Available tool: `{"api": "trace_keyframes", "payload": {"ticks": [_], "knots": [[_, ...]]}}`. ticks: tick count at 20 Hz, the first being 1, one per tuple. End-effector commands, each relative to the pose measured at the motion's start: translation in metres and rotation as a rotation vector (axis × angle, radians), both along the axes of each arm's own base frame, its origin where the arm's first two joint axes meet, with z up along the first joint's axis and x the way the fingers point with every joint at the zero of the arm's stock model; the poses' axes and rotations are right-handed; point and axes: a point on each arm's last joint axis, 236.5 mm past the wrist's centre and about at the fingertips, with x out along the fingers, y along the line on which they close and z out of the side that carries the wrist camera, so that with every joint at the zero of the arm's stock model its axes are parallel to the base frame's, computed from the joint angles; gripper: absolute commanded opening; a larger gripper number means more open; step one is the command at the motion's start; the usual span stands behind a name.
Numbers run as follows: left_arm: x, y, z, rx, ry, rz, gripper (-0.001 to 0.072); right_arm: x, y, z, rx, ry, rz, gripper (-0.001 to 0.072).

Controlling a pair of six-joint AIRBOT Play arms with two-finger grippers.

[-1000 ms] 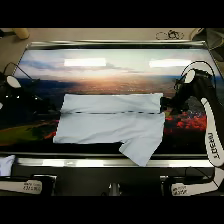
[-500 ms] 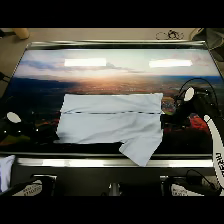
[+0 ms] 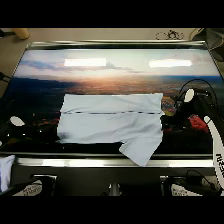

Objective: Fold the shirts.

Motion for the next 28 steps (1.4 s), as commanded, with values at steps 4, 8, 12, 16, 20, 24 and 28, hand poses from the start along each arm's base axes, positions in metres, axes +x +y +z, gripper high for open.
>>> {"api": "trace_keyframes", "payload": {"ticks": [4,8,12,16,20,24,28], "knots": [[-0.001,-0.005,-0.001,0.001,-0.005,-0.015,0.0028,-0.056,0.007,-0.028,0.02,0.092,0.002,0.0486],[0.001,-0.004,0.005,0.007,-0.029,-0.016,0.0027,-0.077,0.042,-0.055,0.162,0.096,-0.038,0.0486],[0.003,-0.004,0.009,0.011,-0.045,-0.015,0.0027,-0.084,0.052,-0.078,0.181,0.069,-0.113,0.0388],[0.008,-0.002,0.009,0.019,-0.069,-0.017,0.0027,-0.068,0.05,-0.08,0.168,0.017,-0.169,0.0019],[0.061,0.004,0.072,0.048,-0.301,-0.075,0.0024,0.006,0.048,-0.004,0.187,-0.274,-0.058,0.0015],[0.099,0.009,0.118,0.063,-0.412,-0.049,0.0023,0.078,0.041,0.073,0.172,-0.522,-0.077,0.0014],[0.145,0.01,0.137,0.073,-0.54,0.0,0.0024,0.134,0.034,0.107,0.162,-0.735,-0.127,0.0013]]}}
